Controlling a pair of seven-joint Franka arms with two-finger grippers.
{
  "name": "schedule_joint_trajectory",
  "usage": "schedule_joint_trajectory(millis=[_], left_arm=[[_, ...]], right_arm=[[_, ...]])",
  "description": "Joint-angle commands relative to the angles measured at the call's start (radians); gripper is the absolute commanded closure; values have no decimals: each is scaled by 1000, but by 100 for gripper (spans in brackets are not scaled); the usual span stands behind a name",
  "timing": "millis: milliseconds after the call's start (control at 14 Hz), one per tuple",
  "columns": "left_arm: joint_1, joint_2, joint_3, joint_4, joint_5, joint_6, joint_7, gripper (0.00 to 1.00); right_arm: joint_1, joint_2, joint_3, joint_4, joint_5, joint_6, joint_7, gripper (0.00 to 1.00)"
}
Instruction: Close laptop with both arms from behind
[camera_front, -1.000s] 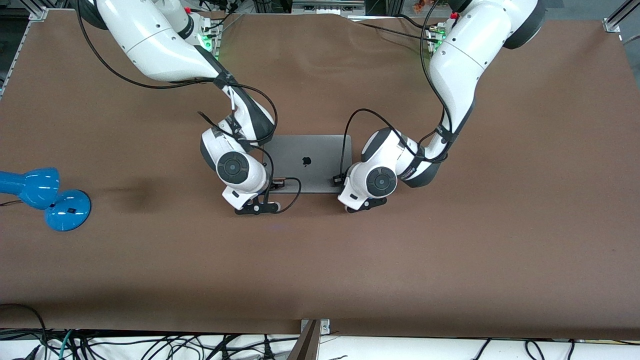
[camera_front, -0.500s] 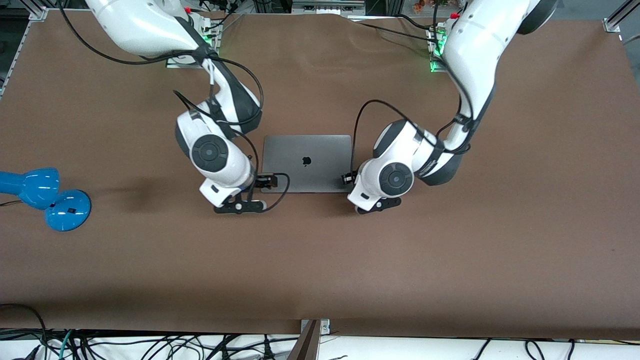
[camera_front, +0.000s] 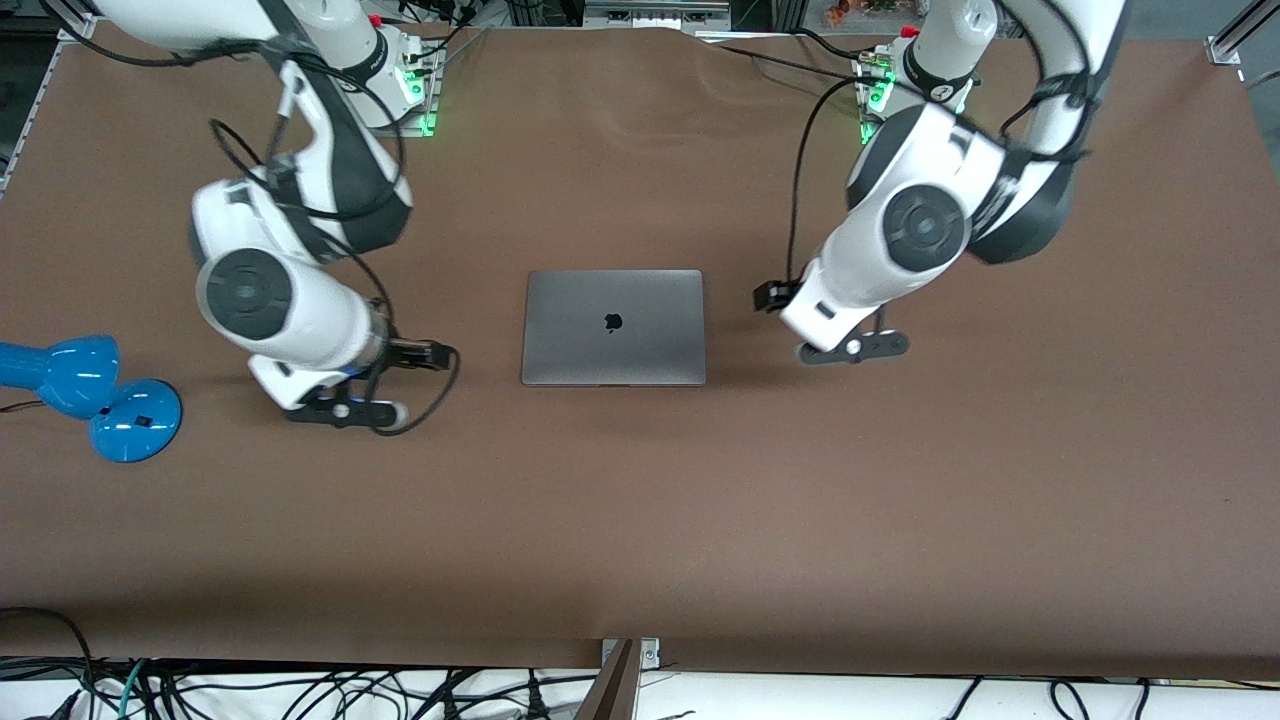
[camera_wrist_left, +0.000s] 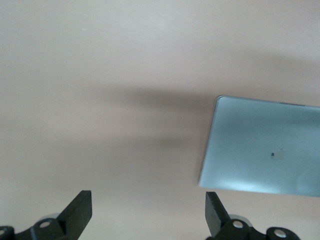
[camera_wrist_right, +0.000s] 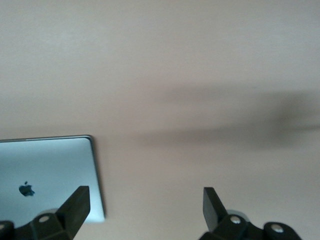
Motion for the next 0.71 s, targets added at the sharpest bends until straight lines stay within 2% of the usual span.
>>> schedule_joint_trajectory(millis=[0,143,286,429,643], left_arm=[[-8,-182,66,-174,27,15,101,0],[-10,-270,117,-217,69,-11,160,0],[-10,-334,138,-213,146,-80,168,0],[-5,-391,158,-211,149,-127,172,0],[40,-437,183,-187,148,-156,307,0]], right_arm=[[-33,-38,-17,61,0,-75,-71,0],[-39,-131,-97,32,23,-50,-94,0],[-66,-261,-124,-66,60,-11,-126,0],[-91,-386,-149,-169,67,-2,-143,0],[-91,-500,-207,-240,70,-80,-204,0]])
